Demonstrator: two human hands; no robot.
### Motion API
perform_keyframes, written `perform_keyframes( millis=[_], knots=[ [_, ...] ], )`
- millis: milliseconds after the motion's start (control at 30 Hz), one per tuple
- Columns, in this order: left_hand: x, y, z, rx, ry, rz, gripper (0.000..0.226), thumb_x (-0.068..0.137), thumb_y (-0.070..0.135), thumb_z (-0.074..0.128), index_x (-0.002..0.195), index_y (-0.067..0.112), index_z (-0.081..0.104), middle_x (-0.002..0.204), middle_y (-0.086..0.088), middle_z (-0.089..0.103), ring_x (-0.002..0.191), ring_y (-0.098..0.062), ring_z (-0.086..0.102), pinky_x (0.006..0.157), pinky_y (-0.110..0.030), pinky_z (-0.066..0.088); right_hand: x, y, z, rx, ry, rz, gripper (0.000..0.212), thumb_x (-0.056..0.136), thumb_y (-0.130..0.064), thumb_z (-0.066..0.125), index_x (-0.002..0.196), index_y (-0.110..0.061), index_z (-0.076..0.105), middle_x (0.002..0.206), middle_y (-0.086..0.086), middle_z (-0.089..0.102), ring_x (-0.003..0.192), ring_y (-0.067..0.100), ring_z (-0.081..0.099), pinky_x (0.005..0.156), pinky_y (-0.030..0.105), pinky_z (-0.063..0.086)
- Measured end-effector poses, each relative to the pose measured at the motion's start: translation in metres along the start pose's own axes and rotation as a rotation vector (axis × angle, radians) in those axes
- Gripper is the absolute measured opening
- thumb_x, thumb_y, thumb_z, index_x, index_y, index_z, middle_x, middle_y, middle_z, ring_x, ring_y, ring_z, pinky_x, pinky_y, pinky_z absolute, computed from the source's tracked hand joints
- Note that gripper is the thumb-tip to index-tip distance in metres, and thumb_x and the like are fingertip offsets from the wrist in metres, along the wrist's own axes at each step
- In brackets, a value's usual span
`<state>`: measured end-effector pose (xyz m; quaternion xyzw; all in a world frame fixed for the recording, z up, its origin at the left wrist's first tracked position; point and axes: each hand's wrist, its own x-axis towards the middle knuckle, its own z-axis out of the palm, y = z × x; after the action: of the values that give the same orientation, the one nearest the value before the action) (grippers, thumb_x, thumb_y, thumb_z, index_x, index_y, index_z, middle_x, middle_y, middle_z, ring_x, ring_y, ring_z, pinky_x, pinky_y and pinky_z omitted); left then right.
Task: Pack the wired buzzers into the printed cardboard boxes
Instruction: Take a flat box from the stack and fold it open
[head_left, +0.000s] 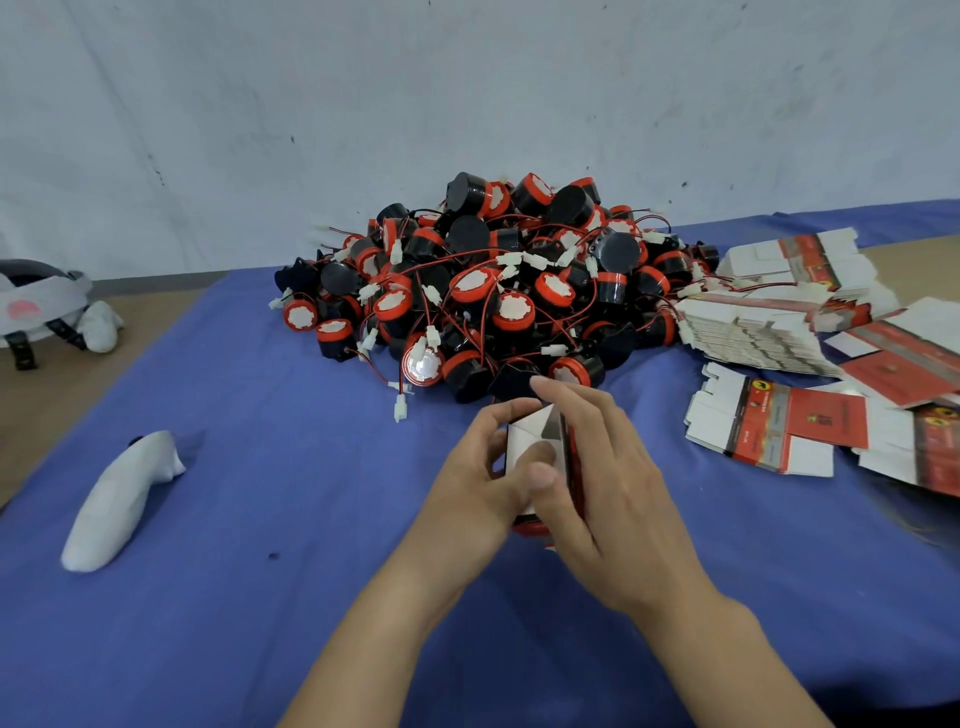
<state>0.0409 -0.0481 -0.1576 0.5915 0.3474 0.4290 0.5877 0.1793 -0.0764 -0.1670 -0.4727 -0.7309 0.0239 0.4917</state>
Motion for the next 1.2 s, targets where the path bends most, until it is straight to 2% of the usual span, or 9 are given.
perform_keyframes(
  millis=[167,333,600,700,767,833,1033,1133,1200],
  knots=[
    [0.000,0.002,-0.002,-0.084,-0.035,-0.064,0.039,0.098,0.016,0.060,0.135,0.031,0.056,0.121,0.005,0.070,0.103,-0.014,0.070,0.073,-0.022,0.054,0.000,-0.001,0.000,-0.014,0.019,-0.025,0.060,0.102,-0.067,0.020,0.146,-0.029,0.033,0.143,-0.012,0.041,0.134,0.009,0.043,0.105,0.036,0.044],
    [-0.003,0.013,0.000,-0.308,-0.134,-0.139,0.031,0.102,0.023,0.052,0.129,0.011,0.065,0.109,-0.009,0.072,0.092,-0.018,0.071,0.069,-0.027,0.057,0.001,-0.002,-0.004,0.023,0.049,-0.026,0.057,0.102,-0.065,0.022,0.146,-0.029,0.034,0.143,-0.013,0.038,0.129,0.013,0.048,0.101,0.039,0.048],
    [-0.001,0.013,-0.001,-0.380,-0.123,-0.164,0.038,0.105,0.034,0.044,0.123,0.014,0.070,0.114,-0.012,0.072,0.098,-0.020,0.071,0.072,-0.029,0.058,0.000,0.002,-0.003,0.047,0.061,-0.021,0.055,0.103,-0.060,0.024,0.147,-0.028,0.034,0.146,-0.012,0.038,0.132,0.012,0.046,0.098,0.041,0.049],
    [0.001,0.012,-0.002,-0.431,-0.093,-0.210,0.041,0.104,0.038,0.044,0.127,0.014,0.069,0.120,-0.014,0.070,0.101,-0.022,0.068,0.076,-0.034,0.058,0.001,0.005,-0.003,0.079,0.044,0.029,0.055,0.103,-0.059,0.024,0.149,-0.029,0.033,0.147,-0.016,0.037,0.134,0.007,0.044,0.100,0.026,0.045],
    [0.002,0.010,-0.003,-0.449,-0.077,-0.216,0.044,0.103,0.039,0.045,0.131,0.013,0.066,0.128,-0.015,0.067,0.110,-0.025,0.066,0.088,-0.039,0.058,0.002,0.007,-0.004,0.110,0.036,0.068,0.051,0.104,-0.054,0.026,0.149,-0.031,0.034,0.150,-0.017,0.038,0.139,0.006,0.041,0.105,0.015,0.037],
    [0.003,0.011,-0.004,-0.471,-0.074,-0.205,0.047,0.102,0.041,0.046,0.133,0.012,0.064,0.132,-0.014,0.065,0.118,-0.026,0.063,0.099,-0.039,0.055,0.002,0.008,-0.004,0.135,0.036,0.092,0.047,0.105,-0.046,0.028,0.150,-0.034,0.033,0.154,-0.017,0.038,0.145,0.005,0.034,0.111,0.014,0.031],
    [0.004,0.014,-0.009,-0.564,0.016,-0.102,0.037,0.090,0.035,0.061,0.115,0.011,0.076,0.123,-0.013,0.071,0.106,-0.021,0.071,0.081,-0.030,0.060,0.004,0.015,-0.003,0.103,-0.015,0.089,0.046,0.108,-0.040,0.027,0.154,-0.038,0.031,0.163,-0.023,0.022,0.146,-0.009,0.024,0.106,0.002,0.025],
    [0.005,0.010,-0.008,-0.428,0.109,-0.074,0.039,0.088,0.039,0.062,0.113,0.013,0.077,0.117,-0.014,0.073,0.103,-0.025,0.072,0.078,-0.033,0.061,0.003,0.019,-0.001,0.126,-0.104,0.088,0.047,0.108,-0.029,0.031,0.151,-0.049,0.027,0.162,-0.025,0.020,0.137,-0.021,0.025,0.096,-0.001,0.033],
    [0.004,0.008,-0.007,-0.340,0.092,-0.066,0.042,0.088,0.041,0.061,0.117,0.013,0.073,0.115,-0.015,0.074,0.101,-0.026,0.073,0.078,-0.033,0.060,0.003,0.019,0.001,0.158,-0.135,0.101,0.060,0.104,-0.018,0.033,0.146,-0.059,0.023,0.161,-0.021,0.023,0.138,-0.020,0.022,0.096,-0.003,0.030]
  ],
)
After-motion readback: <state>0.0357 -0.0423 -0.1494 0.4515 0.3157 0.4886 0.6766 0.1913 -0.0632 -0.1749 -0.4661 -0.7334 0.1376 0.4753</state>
